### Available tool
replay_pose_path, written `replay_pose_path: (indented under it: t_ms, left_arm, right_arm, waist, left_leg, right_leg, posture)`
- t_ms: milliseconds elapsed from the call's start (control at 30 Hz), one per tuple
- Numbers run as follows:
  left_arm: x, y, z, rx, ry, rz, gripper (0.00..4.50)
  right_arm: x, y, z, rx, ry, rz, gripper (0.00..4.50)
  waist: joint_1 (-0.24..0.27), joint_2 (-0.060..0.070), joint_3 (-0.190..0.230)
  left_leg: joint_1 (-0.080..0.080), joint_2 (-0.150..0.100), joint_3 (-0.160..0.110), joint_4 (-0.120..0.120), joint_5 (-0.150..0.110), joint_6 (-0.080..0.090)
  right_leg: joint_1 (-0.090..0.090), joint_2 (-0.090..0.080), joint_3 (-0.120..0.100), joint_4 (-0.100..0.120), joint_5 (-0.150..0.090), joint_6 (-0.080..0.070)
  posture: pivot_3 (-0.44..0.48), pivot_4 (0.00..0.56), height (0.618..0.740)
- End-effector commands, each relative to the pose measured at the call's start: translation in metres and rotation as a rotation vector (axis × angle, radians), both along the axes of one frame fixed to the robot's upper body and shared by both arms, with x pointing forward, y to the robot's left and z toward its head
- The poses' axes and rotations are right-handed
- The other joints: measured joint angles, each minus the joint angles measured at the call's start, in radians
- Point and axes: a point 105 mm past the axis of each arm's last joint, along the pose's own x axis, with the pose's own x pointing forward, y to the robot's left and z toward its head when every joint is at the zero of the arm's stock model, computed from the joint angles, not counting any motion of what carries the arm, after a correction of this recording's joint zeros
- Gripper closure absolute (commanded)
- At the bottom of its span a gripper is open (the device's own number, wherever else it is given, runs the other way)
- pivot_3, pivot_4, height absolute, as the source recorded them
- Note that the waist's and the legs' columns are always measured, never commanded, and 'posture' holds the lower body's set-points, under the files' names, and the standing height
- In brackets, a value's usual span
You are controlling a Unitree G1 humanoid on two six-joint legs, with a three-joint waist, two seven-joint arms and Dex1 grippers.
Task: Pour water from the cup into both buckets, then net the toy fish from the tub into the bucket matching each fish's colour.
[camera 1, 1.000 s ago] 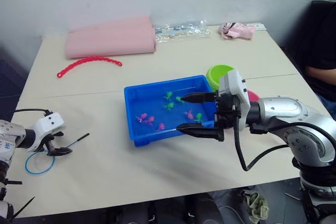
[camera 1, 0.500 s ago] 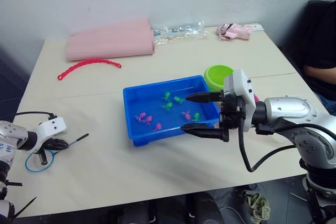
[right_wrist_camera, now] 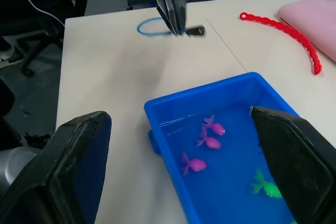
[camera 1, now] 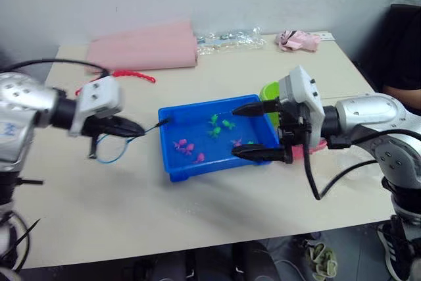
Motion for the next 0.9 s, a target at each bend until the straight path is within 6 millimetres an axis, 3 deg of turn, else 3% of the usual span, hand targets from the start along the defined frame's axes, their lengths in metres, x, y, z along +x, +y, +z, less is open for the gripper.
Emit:
replay_pose_path:
  t_ms: [33, 233, 400, 900]
  left_arm:
    - [0.006, -0.033, -0.002, 0.003, -0.031, -0.08, 4.47]
    - [0.013, -0.051, -0.009, 0.018, -0.032, -0.135, 4.47]
    - [0.016, -0.057, -0.006, 0.01, -0.046, -0.169, 4.5]
    - [0.01, -0.064, -0.004, 0.017, -0.065, -0.256, 4.5]
  right_arm:
    - [0.015, 0.016, 0.005, -0.032, -0.041, -0.065, 0.0]
    - [0.007, 0.036, -0.001, -0.098, -0.056, 0.018, 0.0]
    - [0.007, 0.038, -0.003, -0.14, -0.079, 0.039, 2.36]
    - [0.015, 0.039, -0.01, -0.213, -0.128, 0.071, 2.36]
  waist:
    - [-0.002, 0.0, 0.0]
    - [0.0, 0.0, 0.0]
    - [0.0, 0.0, 0.0]
    - [0.0, 0.0, 0.0]
  left_leg:
    - [-0.001, 0.0, 0.0, 0.0, 0.0, 0.0]
    - [-0.012, 0.0, 0.0, 0.001, 0.0, -0.001]
    - [-0.013, -0.002, 0.0, 0.002, 0.0, 0.0]
    - [-0.013, 0.0, -0.001, 0.003, 0.001, 0.001]
  right_leg:
    - [-0.001, 0.0, 0.0, 0.0, 0.0, 0.0]
    - [-0.011, 0.003, -0.001, -0.001, 0.0, 0.0]
    - [-0.012, 0.003, -0.001, -0.001, 0.0, 0.0]
    - [-0.011, 0.002, -0.001, 0.0, 0.0, 0.001]
  posture:
    - [0.0, 0.15, 0.738]
    - [0.0, 0.15, 0.738]
    - [0.0, 0.15, 0.738]
    - [0.0, 0.15, 0.738]
